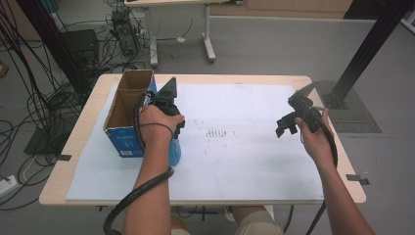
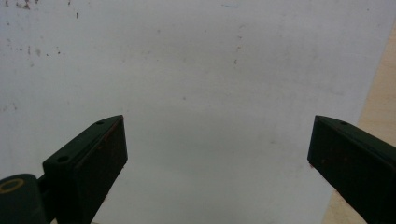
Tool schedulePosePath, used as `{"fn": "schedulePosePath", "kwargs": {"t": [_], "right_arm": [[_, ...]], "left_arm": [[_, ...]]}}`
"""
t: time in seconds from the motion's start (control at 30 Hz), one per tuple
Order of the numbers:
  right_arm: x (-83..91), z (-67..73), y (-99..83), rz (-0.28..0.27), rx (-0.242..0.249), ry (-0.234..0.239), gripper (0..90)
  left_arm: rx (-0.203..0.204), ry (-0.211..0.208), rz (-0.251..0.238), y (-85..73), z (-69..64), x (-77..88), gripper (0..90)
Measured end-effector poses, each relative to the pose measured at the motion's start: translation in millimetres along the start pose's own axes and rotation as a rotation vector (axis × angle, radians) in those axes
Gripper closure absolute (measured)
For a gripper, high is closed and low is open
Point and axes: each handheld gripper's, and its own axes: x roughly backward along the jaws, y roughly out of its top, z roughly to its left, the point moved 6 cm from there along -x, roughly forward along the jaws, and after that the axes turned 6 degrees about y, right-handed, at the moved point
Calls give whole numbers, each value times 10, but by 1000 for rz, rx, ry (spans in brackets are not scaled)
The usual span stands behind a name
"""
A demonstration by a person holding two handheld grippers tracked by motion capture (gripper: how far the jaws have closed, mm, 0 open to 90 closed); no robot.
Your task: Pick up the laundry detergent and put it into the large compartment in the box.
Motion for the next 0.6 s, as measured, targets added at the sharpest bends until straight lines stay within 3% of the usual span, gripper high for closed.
{"fn": "schedulePosePath", "kwargs": {"t": [0.6], "right_arm": [[4,-23,-17,-2,-4,-4,49]], "left_arm": [[-2,1,3,8,5,0,373]]}}
